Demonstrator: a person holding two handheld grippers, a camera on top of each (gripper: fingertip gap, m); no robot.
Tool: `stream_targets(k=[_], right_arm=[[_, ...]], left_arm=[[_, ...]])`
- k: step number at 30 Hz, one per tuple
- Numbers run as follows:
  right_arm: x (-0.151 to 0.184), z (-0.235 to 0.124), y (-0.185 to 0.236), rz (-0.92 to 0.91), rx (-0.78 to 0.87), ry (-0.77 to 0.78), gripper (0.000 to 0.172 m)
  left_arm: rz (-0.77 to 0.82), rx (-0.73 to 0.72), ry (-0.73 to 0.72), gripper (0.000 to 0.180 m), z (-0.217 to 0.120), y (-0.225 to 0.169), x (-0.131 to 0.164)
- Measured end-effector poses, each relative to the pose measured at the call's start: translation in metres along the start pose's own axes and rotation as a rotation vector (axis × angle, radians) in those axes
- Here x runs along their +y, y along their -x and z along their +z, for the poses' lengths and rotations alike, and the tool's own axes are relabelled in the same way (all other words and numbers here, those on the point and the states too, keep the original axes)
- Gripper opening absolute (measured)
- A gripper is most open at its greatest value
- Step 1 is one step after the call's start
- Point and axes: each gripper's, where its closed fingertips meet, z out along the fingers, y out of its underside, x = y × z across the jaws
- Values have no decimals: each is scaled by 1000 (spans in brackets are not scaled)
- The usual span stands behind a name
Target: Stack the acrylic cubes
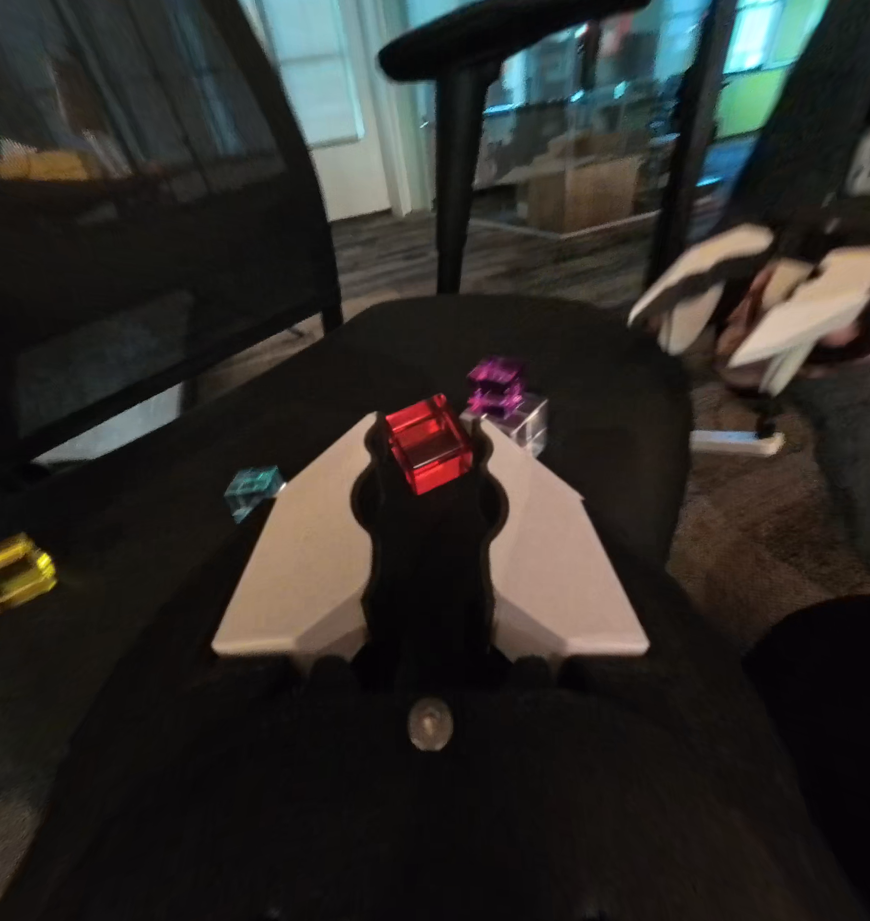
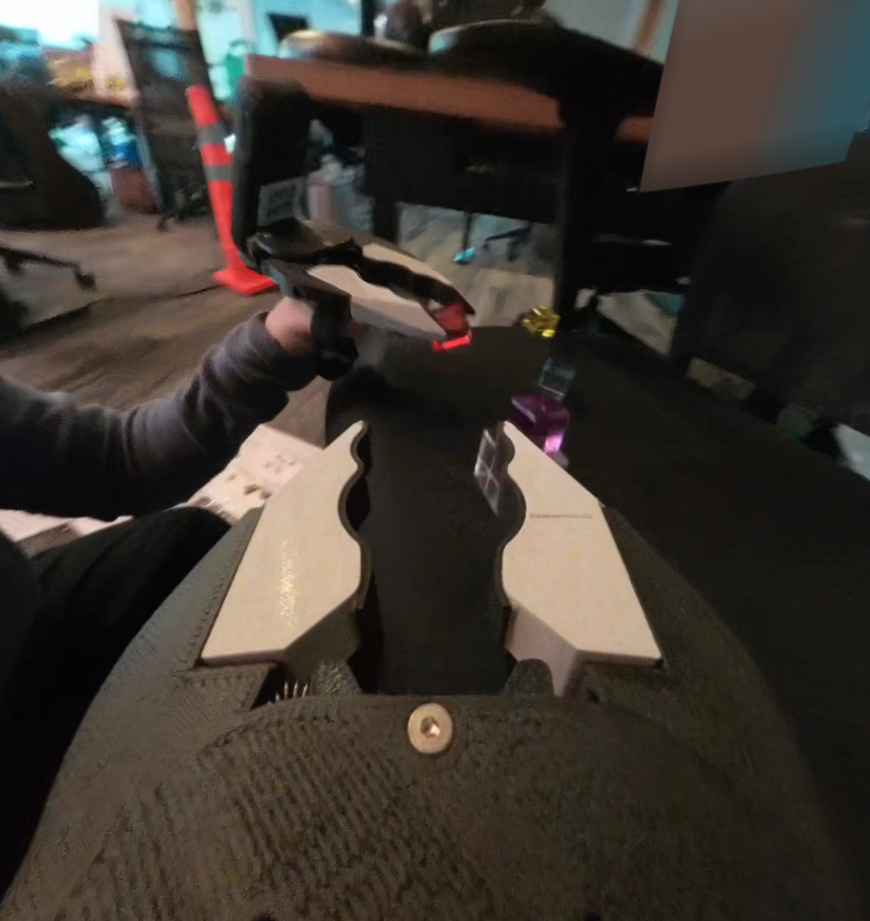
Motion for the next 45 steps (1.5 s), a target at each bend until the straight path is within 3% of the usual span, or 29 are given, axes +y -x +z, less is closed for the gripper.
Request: stream_targets(k=[3,6,10,13,18,41,45], right_arm=[[29,-25,6,61,147,-52,46],[38,-45,11,71,172,-165,36],[52,-64,-13,106,264,-182,35],[64,-68,-22,83,324,-138,35],[71,-68,-26,32,369,-84,35],[74,-61,-22,43,316,-90,35],[73,-62,-21,48,308,-102,36]], left_arm=[[-29,181,-35,34,6,-18,-26],[29,357,11,34,21,-30,-44],[109,634,92,33,40,-53,-49],[164,733,182,33,54,-58,-40],[199,788,297,33,70,-53,-19],[133,811,311,35,80,-40,-7],[125,673,239,102,79,-24,-21]])
